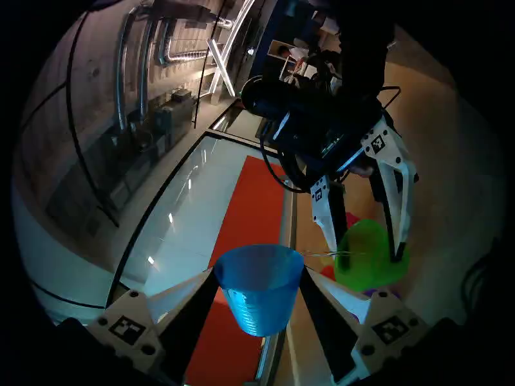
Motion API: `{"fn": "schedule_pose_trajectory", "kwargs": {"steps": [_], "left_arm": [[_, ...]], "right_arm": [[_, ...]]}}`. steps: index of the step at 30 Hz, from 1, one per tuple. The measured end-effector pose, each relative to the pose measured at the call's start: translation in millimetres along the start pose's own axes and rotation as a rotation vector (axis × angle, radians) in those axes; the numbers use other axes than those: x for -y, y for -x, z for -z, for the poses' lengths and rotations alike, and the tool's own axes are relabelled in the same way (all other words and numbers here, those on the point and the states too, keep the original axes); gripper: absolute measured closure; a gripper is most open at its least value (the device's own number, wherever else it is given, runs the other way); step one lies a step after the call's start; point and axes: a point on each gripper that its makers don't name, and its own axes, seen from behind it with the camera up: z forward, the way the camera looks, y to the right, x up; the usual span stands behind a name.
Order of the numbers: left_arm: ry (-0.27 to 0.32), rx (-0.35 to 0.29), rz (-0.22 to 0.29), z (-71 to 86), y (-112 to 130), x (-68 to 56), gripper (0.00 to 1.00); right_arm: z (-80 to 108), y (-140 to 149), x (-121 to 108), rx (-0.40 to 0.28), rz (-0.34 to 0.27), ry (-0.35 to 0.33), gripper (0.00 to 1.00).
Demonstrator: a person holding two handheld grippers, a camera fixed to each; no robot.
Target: Pour water
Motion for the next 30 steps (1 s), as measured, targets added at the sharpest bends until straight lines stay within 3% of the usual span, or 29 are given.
{"fn": "schedule_pose_trajectory", "kwargs": {"steps": [30], "left_arm": [[-0.001, 0.003, -0.034, -1.6, 3.1, 0.4, 0.14]], "right_arm": [[1.7, 3.0, -0.2, 0.005, 0.000, -0.004, 0.10]]}}
